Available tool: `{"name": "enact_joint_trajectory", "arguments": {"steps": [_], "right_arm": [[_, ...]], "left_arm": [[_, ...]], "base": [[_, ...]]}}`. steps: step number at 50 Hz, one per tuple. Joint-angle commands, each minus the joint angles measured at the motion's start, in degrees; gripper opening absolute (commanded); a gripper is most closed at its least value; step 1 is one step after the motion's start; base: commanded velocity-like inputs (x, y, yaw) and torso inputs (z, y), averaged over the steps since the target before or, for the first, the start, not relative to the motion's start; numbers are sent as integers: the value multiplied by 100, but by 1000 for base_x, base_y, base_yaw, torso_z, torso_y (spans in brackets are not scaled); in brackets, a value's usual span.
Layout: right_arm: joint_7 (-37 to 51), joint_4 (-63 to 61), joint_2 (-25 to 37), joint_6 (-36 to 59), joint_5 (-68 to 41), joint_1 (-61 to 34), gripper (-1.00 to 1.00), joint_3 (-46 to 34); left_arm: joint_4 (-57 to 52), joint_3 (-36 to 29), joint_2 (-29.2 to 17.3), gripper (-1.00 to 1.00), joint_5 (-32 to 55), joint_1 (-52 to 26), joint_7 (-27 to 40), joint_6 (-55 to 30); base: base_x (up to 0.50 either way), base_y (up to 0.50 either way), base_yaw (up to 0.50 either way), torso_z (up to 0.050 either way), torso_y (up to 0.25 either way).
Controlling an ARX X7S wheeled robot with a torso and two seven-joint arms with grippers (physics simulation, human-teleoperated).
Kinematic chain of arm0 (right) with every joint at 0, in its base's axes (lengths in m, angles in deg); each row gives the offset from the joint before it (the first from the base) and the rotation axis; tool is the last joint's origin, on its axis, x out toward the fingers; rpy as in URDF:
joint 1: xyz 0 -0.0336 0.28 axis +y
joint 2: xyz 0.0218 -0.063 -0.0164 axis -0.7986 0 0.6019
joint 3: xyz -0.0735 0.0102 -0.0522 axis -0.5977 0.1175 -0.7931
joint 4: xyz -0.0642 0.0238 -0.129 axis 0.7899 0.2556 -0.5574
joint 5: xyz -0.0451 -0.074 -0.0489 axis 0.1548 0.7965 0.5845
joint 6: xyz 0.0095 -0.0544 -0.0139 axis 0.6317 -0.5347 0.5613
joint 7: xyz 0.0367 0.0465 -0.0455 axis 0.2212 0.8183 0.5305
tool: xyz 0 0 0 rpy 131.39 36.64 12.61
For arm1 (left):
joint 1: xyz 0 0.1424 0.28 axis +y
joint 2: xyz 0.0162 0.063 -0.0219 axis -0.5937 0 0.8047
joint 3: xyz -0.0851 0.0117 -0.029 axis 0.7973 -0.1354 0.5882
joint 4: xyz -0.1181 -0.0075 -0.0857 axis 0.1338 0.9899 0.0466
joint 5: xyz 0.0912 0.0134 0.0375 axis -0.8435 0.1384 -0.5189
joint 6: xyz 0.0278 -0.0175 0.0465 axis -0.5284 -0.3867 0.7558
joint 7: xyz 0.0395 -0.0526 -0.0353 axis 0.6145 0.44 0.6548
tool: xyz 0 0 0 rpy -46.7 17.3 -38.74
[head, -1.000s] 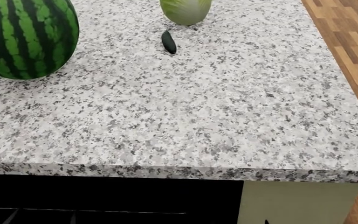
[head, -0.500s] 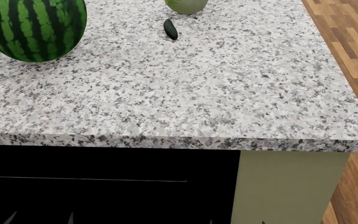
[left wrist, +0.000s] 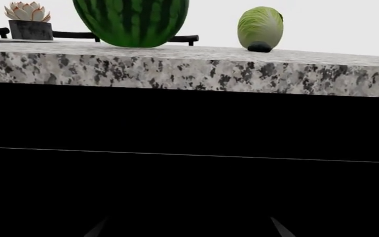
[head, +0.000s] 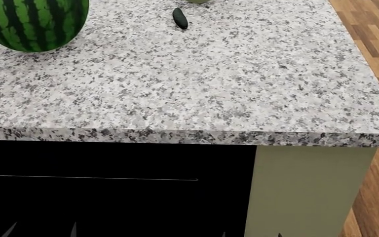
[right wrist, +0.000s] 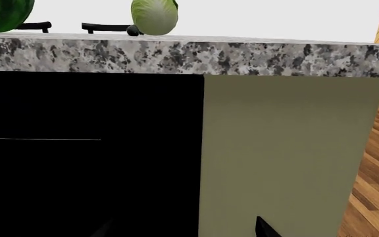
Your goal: Open the dishwasher door
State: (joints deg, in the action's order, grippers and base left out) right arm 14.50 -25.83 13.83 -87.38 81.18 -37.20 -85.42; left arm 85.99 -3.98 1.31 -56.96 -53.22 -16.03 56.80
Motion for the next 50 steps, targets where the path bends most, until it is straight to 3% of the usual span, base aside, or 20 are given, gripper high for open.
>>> {"name": "enact_joint_trajectory", "arguments": {"steps": [1,29,33,43,50], "right_arm": [[65,-5,47,-29,-48,17,100,-54],[177,10,134,-86,-171,18,100,-166],[228,-267,194,-21,-234,97,100,-114],[595,-2174,573,274,-1221,661,100,884],[910,-2518,529,121,-1968,926,100,1697]], "left_arm": [[-1,-88,-61,100,27,23,67,25],[110,-221,-186,100,79,5,197,99],[79,-276,-215,100,-10,4,251,73],[4,-384,-316,100,-194,-25,350,-63],[-198,-476,-399,100,-333,9,413,-225]], "base": [[0,0,0,-50,-6],[0,0,0,-50,-6],[0,0,0,0,0],[0,0,0,0,0],[0,0,0,0,0]]}}
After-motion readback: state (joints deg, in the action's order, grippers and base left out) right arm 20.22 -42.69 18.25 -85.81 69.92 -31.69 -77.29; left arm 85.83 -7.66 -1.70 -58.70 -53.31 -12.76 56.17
